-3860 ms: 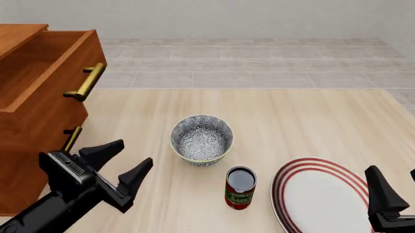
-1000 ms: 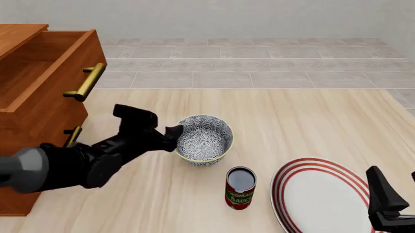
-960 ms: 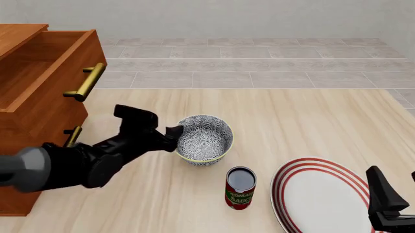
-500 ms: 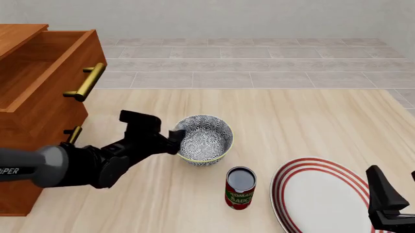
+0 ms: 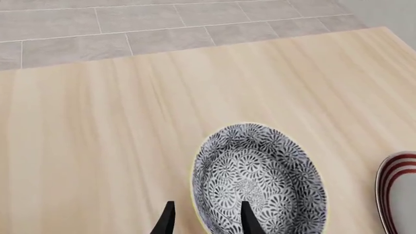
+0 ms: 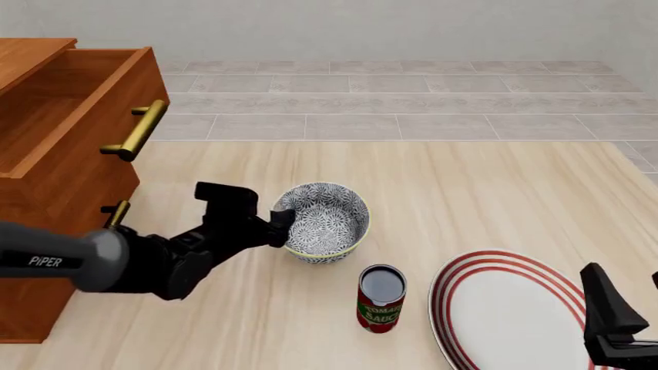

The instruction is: Put the bowl on top of the cabinet.

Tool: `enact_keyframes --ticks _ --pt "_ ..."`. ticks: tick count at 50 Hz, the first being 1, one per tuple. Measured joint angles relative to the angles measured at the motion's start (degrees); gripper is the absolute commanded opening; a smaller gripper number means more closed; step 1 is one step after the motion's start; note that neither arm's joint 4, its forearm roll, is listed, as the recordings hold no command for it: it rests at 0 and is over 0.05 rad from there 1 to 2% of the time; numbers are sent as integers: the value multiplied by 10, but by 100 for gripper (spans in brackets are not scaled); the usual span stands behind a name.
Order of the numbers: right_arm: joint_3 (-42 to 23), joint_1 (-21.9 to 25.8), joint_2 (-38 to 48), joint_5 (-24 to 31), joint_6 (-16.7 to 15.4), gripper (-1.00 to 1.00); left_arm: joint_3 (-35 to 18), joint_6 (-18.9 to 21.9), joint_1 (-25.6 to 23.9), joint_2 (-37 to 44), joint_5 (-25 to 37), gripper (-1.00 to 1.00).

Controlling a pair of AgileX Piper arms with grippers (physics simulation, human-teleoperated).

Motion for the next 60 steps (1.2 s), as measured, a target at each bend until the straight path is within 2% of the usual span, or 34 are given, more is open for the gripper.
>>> enact_keyframes --ticks 32,60 --pt "3 -1 2 -4 2 100 -15 -21 8 57 -32 100" --pt "2 0 1 -1 3 100 -31 -29 6 76 -44 100"
